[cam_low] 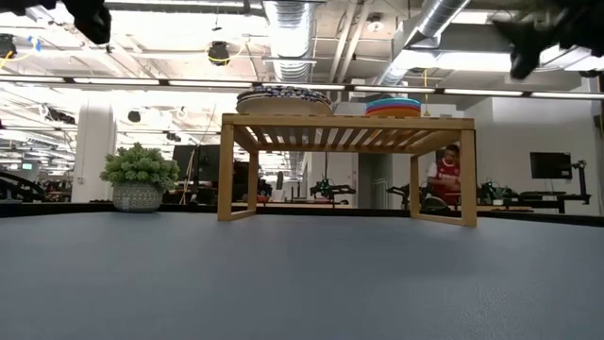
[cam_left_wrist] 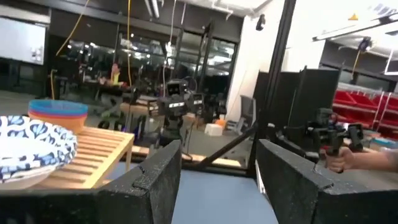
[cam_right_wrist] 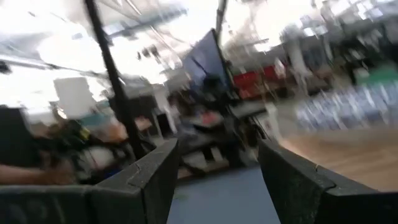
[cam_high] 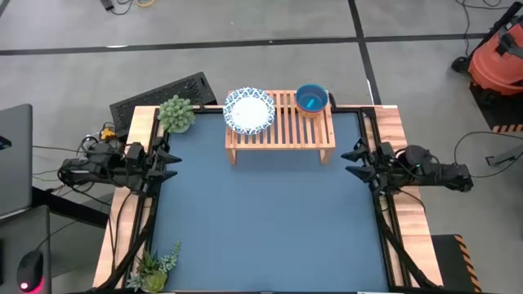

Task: Place and stack bowls onto a shelf
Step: Return to Home Position

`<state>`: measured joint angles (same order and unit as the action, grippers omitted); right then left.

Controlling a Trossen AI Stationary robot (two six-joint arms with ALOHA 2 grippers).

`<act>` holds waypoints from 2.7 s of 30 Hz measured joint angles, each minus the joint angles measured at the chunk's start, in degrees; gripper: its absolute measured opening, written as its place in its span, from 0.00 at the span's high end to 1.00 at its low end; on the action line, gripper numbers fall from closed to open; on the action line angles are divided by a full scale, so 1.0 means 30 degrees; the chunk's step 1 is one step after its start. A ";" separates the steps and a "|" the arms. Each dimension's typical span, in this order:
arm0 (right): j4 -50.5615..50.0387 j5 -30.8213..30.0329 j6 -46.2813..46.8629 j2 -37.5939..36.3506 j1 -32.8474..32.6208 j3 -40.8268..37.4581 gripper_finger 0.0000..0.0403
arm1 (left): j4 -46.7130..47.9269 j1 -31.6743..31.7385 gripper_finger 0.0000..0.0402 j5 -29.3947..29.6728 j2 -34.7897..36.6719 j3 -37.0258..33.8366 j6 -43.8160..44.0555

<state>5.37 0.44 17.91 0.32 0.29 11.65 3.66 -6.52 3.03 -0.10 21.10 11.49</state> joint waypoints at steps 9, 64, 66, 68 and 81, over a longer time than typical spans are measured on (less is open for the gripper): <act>0.0565 -0.0134 0.0164 -0.0024 0.0293 -0.3723 0.38 | 0.0018 0.0000 0.51 0.0078 0.0007 -0.1688 0.0638; -0.1072 -0.1148 0.0037 0.0013 0.0329 -0.3728 0.38 | -0.2055 -0.0022 0.51 0.1637 -0.0124 -0.6826 0.3905; -0.1072 -0.1148 0.0041 0.0013 0.0329 -0.3728 0.38 | -0.2055 -0.0022 0.51 0.1637 -0.0124 -0.6821 0.3905; -0.1072 -0.1148 0.0037 0.0013 0.0329 -0.3728 0.38 | -0.2055 -0.0022 0.51 0.1637 -0.0124 -0.6827 0.3905; -0.1080 -0.1148 0.0040 0.0013 0.0329 -0.3728 0.38 | -0.2051 -0.0022 0.51 0.1637 -0.0124 -0.6827 0.3902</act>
<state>2.13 -3.01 18.03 0.36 1.28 0.47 -2.49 -6.59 7.94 -0.47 0.62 23.19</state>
